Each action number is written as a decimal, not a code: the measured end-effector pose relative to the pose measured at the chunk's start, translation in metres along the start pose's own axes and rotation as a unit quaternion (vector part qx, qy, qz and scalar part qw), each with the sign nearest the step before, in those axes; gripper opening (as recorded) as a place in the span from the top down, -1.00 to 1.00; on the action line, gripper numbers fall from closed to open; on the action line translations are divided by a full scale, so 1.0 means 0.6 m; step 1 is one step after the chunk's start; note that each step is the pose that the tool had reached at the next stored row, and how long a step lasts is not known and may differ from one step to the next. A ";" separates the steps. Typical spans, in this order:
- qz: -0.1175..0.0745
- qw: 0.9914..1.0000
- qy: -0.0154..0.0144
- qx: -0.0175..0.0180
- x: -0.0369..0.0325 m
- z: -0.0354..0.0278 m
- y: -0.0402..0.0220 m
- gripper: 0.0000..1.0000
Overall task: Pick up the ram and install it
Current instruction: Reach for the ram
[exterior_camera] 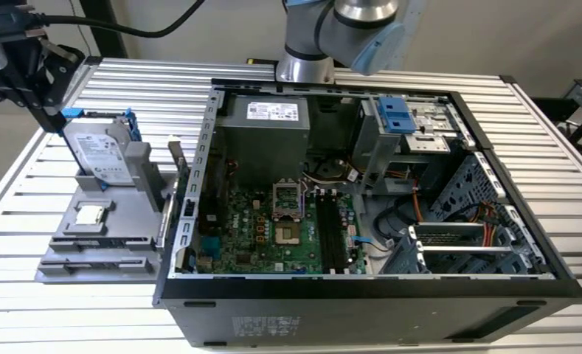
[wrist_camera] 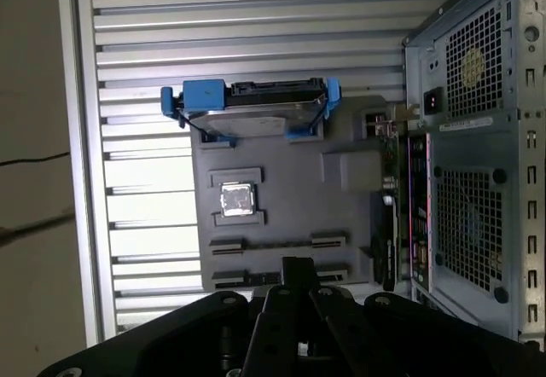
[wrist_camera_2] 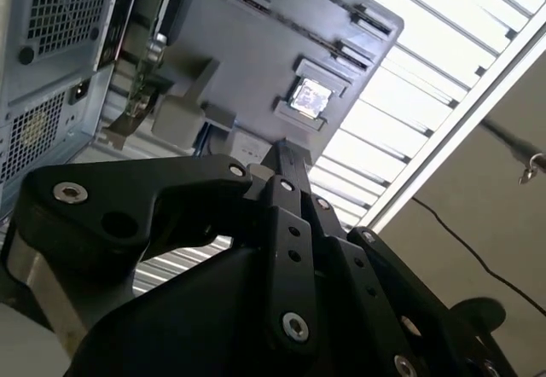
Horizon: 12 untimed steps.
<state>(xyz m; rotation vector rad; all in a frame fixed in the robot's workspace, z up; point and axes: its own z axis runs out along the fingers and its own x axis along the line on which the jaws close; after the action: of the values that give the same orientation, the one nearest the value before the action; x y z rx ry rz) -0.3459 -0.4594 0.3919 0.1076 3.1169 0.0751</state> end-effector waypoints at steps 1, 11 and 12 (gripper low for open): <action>0.000 1.000 0.000 0.000 0.000 0.000 -0.003 1.00; 0.000 1.000 0.000 0.000 -0.002 -0.001 -0.029 1.00; 0.000 1.000 0.000 0.000 -0.002 -0.001 -0.032 1.00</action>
<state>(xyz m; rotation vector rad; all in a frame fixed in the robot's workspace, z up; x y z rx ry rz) -0.3460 -0.4785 0.3916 0.1076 3.1169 0.0750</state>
